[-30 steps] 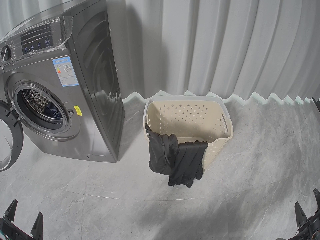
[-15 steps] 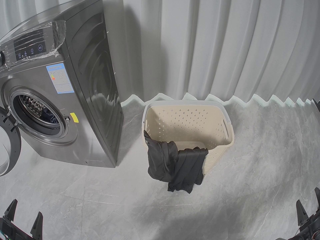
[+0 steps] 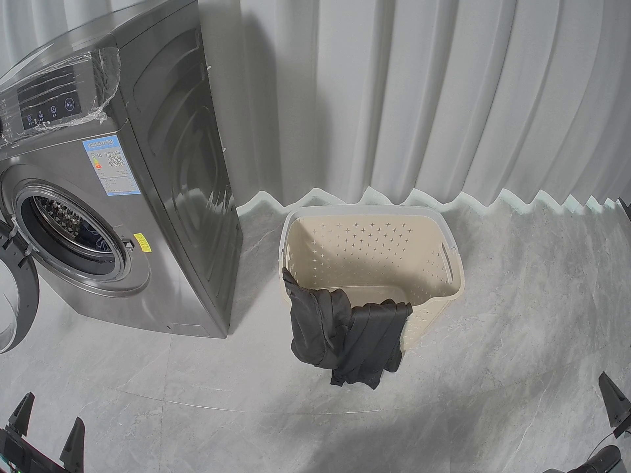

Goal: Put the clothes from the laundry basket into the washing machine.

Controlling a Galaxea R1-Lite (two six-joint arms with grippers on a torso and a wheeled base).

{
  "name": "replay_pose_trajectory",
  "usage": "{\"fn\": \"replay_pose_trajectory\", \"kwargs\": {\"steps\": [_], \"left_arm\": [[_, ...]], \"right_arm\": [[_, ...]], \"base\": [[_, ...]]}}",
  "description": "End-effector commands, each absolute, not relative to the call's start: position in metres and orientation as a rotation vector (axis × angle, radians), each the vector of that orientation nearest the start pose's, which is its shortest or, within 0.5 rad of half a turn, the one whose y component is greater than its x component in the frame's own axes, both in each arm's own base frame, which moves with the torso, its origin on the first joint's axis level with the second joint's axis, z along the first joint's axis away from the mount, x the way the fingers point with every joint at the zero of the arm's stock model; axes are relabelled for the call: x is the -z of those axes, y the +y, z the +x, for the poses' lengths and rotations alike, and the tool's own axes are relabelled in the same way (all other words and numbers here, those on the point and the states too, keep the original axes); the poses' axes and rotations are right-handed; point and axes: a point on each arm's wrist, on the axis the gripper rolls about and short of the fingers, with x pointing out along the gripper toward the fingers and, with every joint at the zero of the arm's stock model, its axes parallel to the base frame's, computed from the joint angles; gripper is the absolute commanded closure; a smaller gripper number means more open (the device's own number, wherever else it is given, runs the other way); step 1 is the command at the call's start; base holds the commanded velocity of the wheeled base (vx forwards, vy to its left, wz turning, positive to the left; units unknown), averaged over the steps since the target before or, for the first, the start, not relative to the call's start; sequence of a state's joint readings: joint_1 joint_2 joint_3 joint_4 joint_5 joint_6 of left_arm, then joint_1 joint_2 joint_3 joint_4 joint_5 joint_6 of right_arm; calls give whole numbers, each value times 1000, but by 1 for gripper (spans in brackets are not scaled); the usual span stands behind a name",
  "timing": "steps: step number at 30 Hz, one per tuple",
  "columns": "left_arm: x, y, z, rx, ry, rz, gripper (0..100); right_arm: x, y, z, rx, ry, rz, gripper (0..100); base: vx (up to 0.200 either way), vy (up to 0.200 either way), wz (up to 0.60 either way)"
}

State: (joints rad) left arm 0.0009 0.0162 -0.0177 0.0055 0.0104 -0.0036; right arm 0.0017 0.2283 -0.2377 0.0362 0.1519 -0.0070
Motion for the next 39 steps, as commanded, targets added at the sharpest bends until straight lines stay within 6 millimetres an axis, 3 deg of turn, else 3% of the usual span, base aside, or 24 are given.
{"fn": "replay_pose_trajectory", "kwargs": {"steps": [1,6,14,25,39], "left_arm": [[-75,0,-23,-12,3,-6,0],[-75,0,-23,-12,3,-5,0],[-75,0,-23,-12,3,-6,0],[-75,0,-23,-12,3,-6,0],[-75,0,-23,-12,3,-5,0]], "right_arm": [[-155,6,36,-281,291,2,0],[-154,7,70,-299,375,4,0],[-146,19,102,-367,492,-7,0],[-125,66,155,-335,598,85,0],[-103,97,201,-337,701,45,0]], "base": [[0,0,0],[0,0,0],[0,0,0],[0,0,0],[0,0,0]]}}
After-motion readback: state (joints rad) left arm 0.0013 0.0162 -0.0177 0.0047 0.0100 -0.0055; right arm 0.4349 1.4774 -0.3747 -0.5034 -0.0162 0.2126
